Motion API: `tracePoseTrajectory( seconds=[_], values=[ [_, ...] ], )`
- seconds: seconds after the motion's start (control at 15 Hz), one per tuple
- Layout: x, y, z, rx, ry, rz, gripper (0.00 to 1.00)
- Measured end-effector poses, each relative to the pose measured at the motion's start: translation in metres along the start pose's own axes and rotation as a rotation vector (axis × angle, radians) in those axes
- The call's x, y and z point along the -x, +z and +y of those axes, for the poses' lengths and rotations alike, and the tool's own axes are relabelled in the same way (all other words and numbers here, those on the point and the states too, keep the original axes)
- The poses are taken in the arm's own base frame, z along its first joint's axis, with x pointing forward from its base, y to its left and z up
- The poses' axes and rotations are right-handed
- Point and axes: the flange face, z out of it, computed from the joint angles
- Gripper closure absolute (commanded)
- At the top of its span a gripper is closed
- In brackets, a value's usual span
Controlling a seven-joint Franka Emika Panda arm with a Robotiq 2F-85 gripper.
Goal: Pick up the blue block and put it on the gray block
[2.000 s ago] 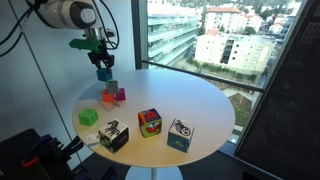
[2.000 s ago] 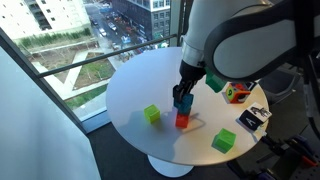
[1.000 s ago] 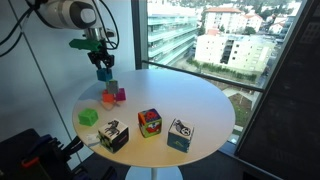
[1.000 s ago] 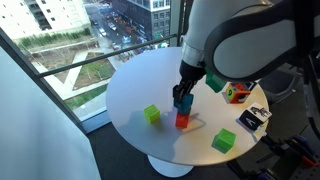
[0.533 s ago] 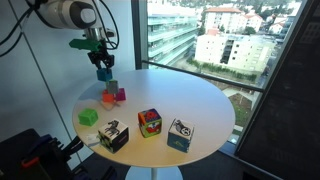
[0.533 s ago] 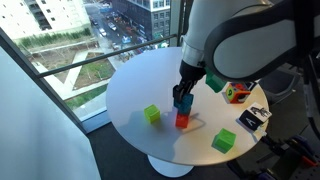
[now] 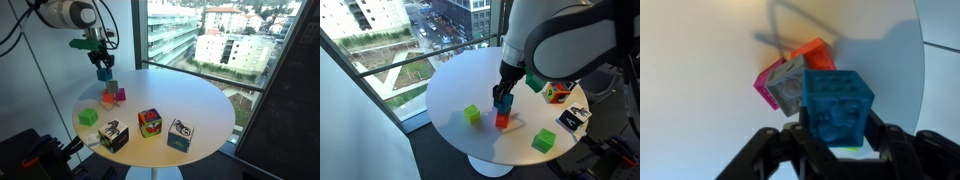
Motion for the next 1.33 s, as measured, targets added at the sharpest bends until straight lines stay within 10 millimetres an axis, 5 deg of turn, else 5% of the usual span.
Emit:
tracePoseTrajectory(
  seconds=[0.07, 1.33],
  values=[
    [0.0, 0.0, 0.0, 0.0, 0.0, 0.0, 0.7],
    [-0.0017, 0.0061, 0.0039, 0.009, -0.013, -0.008, 0.7]
  ],
)
